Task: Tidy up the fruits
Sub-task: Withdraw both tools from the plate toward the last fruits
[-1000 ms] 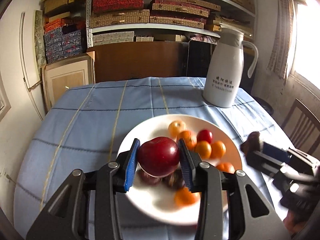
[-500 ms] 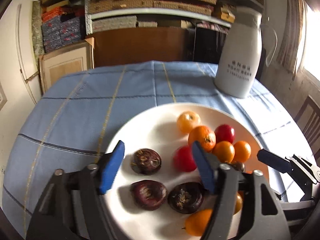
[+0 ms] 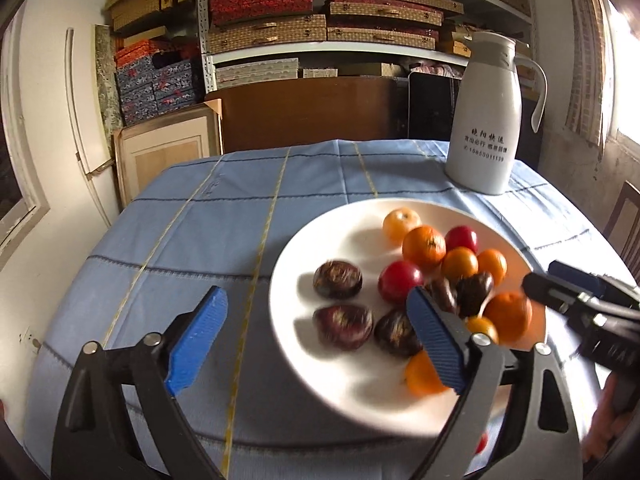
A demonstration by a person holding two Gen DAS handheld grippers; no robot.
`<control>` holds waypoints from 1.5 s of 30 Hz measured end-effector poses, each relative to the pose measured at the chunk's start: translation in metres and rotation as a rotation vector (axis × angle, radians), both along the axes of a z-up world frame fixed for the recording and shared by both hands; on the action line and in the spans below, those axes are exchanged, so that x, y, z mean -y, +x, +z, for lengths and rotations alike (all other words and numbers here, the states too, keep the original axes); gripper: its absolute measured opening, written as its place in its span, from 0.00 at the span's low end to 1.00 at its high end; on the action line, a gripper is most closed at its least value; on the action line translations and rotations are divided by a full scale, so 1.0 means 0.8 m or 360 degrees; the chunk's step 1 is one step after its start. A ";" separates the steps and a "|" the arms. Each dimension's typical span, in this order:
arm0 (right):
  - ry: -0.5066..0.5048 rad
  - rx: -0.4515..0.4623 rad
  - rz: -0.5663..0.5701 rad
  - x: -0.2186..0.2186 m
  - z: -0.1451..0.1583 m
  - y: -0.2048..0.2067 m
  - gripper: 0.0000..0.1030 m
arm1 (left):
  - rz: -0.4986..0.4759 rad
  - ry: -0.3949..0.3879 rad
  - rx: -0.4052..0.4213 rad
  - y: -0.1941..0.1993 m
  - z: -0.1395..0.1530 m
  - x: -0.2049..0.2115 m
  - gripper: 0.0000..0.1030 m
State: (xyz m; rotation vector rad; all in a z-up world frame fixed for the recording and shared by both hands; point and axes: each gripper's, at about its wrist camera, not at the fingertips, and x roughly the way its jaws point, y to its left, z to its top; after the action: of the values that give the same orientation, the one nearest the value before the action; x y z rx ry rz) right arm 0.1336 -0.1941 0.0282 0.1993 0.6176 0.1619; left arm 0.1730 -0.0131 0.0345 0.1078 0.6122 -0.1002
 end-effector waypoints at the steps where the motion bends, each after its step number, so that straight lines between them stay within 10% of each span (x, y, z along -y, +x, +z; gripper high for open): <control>1: 0.0006 0.0007 -0.0010 0.002 0.000 -0.006 0.66 | 0.0003 0.0007 0.0000 -0.006 -0.002 -0.001 0.88; 19: 0.0111 0.0032 -0.0095 0.025 -0.021 -0.111 0.75 | 0.0072 -0.0082 -0.0003 -0.117 -0.024 -0.033 0.94; 38: 0.0114 -0.0249 0.0001 0.013 -0.054 -0.081 0.79 | 0.0076 -0.0102 -0.0075 -0.111 -0.032 -0.038 0.94; 45: 0.0108 -0.0296 0.0075 0.004 -0.060 -0.076 0.64 | 0.0076 -0.0102 -0.0105 -0.107 -0.035 -0.037 0.95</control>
State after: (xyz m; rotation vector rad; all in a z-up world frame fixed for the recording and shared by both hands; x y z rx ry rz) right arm 0.0728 -0.1977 -0.0196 0.2672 0.8031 0.2117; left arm 0.0875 0.0161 0.0064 0.0281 0.6767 -0.0775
